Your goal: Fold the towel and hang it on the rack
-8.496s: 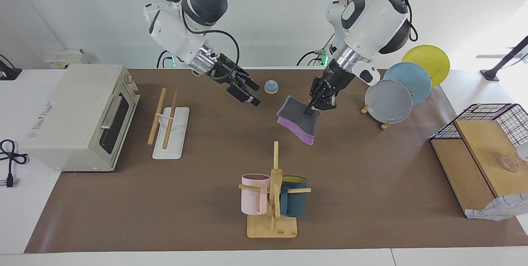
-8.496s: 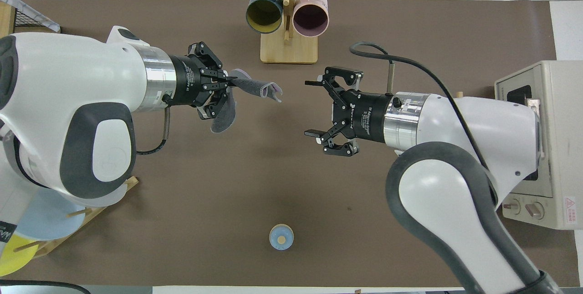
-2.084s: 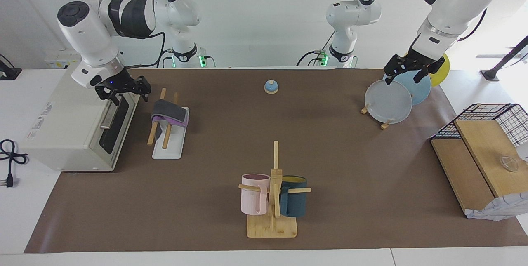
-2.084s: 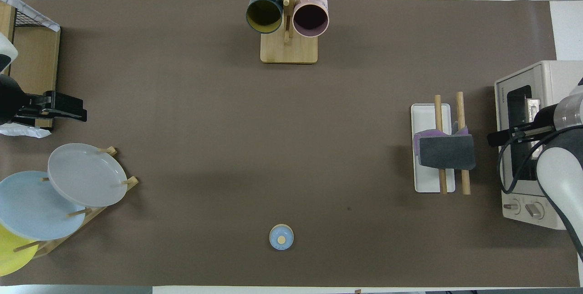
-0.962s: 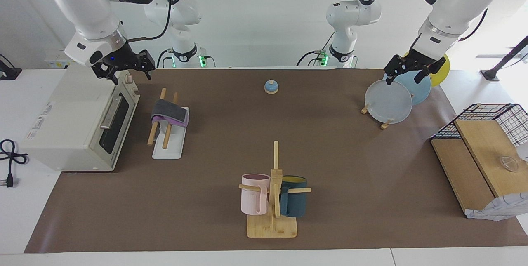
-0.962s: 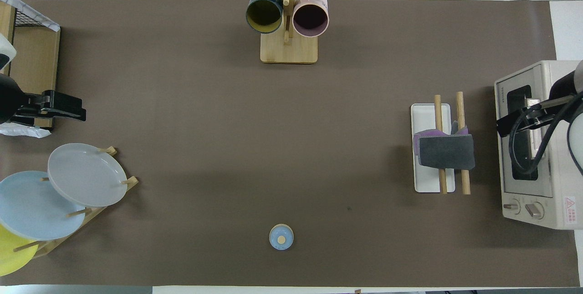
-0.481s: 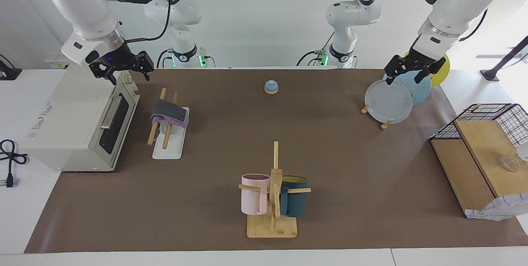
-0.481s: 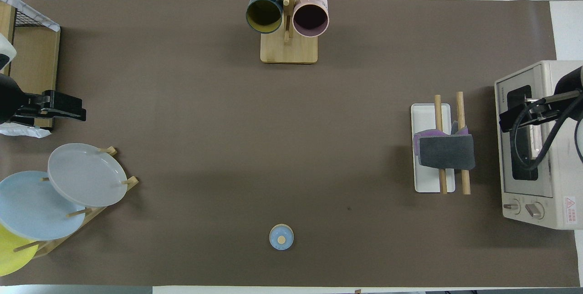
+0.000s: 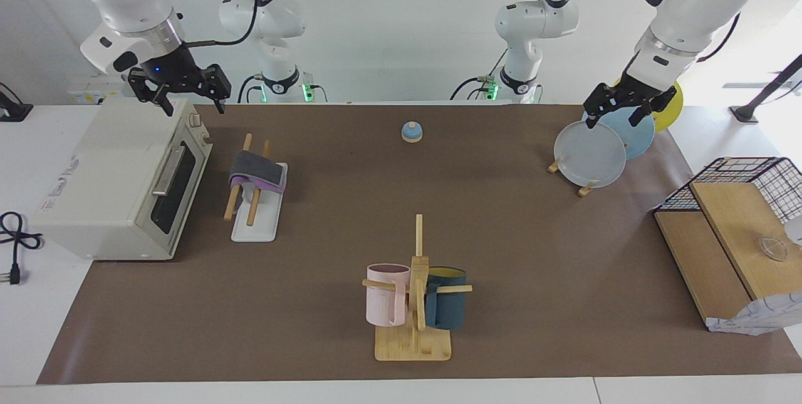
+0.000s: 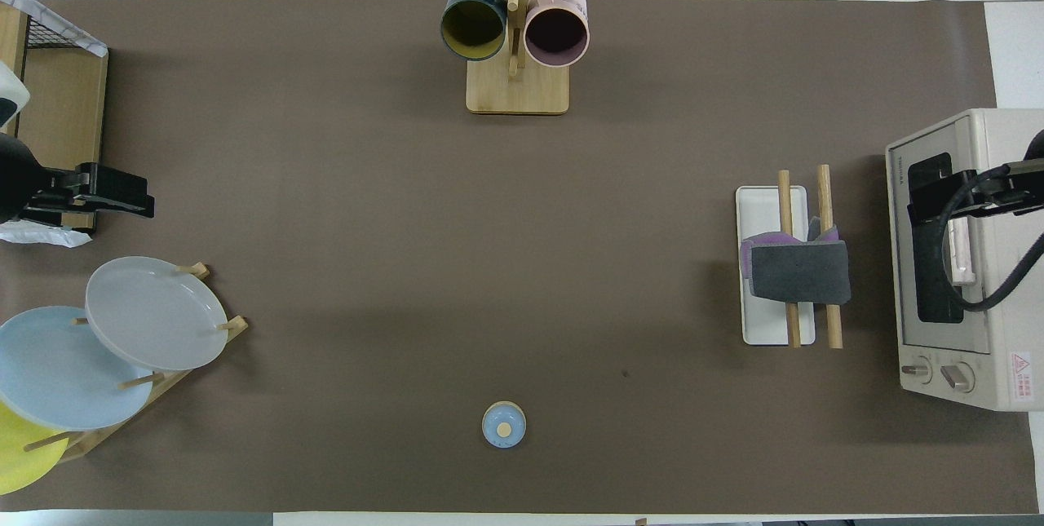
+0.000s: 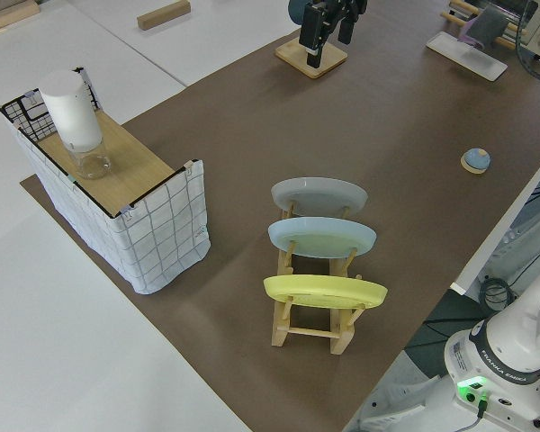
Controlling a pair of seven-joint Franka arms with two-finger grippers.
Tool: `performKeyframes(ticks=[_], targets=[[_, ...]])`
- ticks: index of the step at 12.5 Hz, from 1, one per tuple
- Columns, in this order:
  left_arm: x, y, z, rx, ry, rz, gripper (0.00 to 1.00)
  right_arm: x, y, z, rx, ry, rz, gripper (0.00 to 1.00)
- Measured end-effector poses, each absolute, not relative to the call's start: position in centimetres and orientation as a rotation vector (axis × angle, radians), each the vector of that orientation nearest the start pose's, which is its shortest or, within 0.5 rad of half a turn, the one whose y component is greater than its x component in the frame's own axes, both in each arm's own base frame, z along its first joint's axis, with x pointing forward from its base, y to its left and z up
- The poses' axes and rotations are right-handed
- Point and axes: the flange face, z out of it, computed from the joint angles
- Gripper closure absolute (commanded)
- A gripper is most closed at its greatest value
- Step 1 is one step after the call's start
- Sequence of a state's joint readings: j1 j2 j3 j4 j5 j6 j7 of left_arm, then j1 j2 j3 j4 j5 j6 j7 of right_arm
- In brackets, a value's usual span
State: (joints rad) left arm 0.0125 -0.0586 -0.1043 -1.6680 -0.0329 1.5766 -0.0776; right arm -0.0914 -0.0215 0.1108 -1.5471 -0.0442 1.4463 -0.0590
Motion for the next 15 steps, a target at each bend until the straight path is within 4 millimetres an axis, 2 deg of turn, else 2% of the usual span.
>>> performKeyframes(ticks=[3, 7, 10, 13, 15], targets=[[53.3, -5.4, 61.1, -3.165, 0.021, 0.056, 0.0, 53.8, 1.2, 63.1, -3.18, -0.122, 0.146, 0.0], [53.3, -5.4, 61.1, -3.165, 0.021, 0.056, 0.0, 54.6, 0.8, 62.1, -3.174, -0.111, 0.206, 0.0], [53.3, -5.4, 61.1, -3.165, 0.021, 0.056, 0.0, 55.1, 0.6, 62.5, -3.171, -0.107, 0.212, 0.0], [53.3, -5.4, 61.1, -3.165, 0.021, 0.057, 0.0, 54.4, 1.4, 62.8, -3.171, -0.128, 0.236, 0.0], [53.3, -5.4, 61.1, -3.165, 0.021, 0.057, 0.0, 54.3, 0.9, 63.0, -3.173, -0.112, 0.221, 0.0]])
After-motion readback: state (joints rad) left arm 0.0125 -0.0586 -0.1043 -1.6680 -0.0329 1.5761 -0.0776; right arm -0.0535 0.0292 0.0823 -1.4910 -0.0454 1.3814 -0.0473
